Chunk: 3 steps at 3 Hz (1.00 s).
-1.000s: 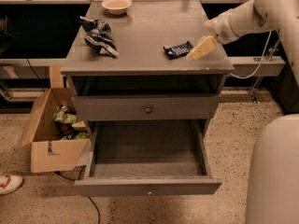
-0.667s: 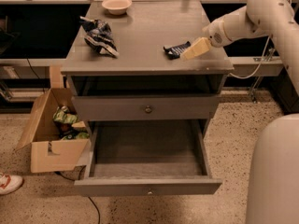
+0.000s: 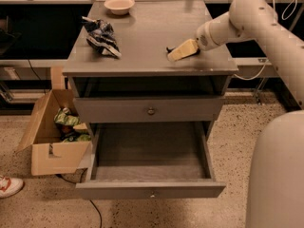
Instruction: Place rxbar blueberry into middle drawer
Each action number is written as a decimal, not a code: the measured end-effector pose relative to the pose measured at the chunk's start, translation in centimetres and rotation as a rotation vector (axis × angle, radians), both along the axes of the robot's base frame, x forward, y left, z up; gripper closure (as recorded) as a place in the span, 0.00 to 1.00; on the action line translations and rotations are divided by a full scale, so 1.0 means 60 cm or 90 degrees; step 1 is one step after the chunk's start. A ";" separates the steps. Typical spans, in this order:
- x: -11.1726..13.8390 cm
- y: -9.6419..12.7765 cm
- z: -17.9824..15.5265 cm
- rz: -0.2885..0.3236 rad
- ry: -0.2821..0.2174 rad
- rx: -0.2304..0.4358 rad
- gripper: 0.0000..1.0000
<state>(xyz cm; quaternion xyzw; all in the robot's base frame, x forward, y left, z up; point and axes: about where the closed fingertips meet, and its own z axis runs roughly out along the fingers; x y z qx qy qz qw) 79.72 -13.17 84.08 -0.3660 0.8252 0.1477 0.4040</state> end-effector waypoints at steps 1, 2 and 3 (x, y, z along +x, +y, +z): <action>0.009 0.024 -0.011 -0.031 0.017 -0.007 0.00; 0.013 0.043 -0.026 -0.053 0.030 -0.007 0.00; 0.009 0.060 -0.050 -0.064 0.049 0.000 0.15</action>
Offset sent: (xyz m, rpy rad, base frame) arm 0.0100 0.0359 -0.0203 -0.0123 0.0630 -0.1315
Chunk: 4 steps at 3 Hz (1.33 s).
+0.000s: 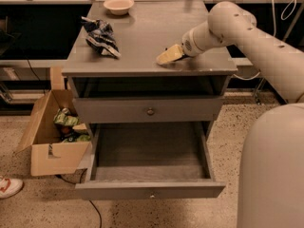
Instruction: Place rxbar blueberry into middle drawer
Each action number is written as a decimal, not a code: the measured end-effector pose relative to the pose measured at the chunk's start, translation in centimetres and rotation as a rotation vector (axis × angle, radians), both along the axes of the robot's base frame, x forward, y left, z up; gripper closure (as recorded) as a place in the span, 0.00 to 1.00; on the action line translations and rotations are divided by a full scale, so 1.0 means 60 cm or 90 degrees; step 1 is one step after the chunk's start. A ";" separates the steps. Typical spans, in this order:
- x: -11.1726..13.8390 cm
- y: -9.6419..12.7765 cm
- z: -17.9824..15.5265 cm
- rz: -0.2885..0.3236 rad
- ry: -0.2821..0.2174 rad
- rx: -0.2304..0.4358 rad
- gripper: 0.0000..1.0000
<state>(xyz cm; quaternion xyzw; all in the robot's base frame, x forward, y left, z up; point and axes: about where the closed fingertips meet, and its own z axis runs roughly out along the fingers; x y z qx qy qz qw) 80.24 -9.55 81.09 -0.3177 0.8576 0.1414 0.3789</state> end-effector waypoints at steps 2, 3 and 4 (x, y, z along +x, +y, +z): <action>-0.003 0.004 0.013 -0.003 0.005 0.002 0.63; -0.004 0.004 0.022 -0.003 0.005 0.002 0.86; -0.013 -0.009 0.036 0.014 -0.032 0.049 1.00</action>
Offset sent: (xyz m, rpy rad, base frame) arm -0.0107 0.0011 -0.0094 0.0068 0.0170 -0.0310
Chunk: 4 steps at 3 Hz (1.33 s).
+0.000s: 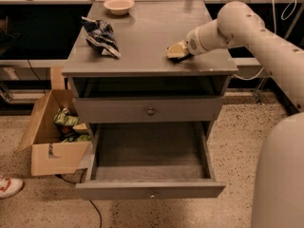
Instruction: Place rxbar blueberry into middle drawer
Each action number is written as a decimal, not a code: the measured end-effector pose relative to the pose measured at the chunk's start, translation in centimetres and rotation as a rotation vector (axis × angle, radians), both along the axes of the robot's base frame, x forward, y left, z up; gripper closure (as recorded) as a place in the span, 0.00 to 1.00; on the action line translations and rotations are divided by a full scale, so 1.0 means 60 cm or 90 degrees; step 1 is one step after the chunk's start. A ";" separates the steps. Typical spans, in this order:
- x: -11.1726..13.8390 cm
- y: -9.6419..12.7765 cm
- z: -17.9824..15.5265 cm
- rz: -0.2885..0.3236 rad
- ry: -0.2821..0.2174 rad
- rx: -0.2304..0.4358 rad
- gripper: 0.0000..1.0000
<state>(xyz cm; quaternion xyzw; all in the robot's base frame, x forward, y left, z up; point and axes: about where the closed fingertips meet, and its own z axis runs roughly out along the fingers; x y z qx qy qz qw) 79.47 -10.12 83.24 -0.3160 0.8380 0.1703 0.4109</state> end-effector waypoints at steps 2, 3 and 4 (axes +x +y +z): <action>-0.094 -0.030 0.117 0.141 -0.167 0.079 1.00; -0.145 -0.007 0.116 0.240 -0.170 0.067 1.00; -0.155 0.001 0.108 0.261 -0.163 0.063 1.00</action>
Offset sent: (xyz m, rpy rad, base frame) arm -0.1031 -0.0343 0.1146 0.1523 -0.4131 0.3388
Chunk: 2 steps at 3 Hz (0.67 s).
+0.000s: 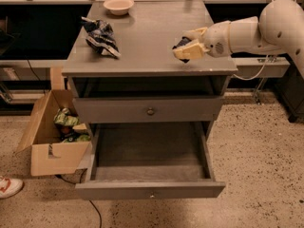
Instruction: Place rxbar blueberry into middle drawer
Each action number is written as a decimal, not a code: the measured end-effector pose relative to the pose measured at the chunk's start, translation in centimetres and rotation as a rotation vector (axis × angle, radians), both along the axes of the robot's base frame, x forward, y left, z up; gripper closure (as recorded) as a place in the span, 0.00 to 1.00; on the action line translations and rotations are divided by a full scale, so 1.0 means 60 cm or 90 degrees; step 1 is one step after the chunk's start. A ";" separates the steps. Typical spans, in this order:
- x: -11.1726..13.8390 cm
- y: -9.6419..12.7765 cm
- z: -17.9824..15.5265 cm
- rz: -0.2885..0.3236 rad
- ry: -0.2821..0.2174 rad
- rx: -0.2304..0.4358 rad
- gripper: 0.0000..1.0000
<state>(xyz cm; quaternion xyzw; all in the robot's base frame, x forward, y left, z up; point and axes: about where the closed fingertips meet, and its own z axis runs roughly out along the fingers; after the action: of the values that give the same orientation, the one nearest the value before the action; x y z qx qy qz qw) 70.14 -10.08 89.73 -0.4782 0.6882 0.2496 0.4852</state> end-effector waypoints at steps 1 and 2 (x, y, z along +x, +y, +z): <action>0.000 0.000 0.000 0.000 0.000 0.000 1.00; -0.018 0.016 -0.022 0.032 0.014 -0.015 1.00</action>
Offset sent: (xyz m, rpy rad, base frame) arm -0.0259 0.0158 -0.0286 -0.0591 0.0497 0.1101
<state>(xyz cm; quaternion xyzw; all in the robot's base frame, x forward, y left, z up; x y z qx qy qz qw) 69.09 -9.11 88.43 -0.4982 0.6843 0.2588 0.4653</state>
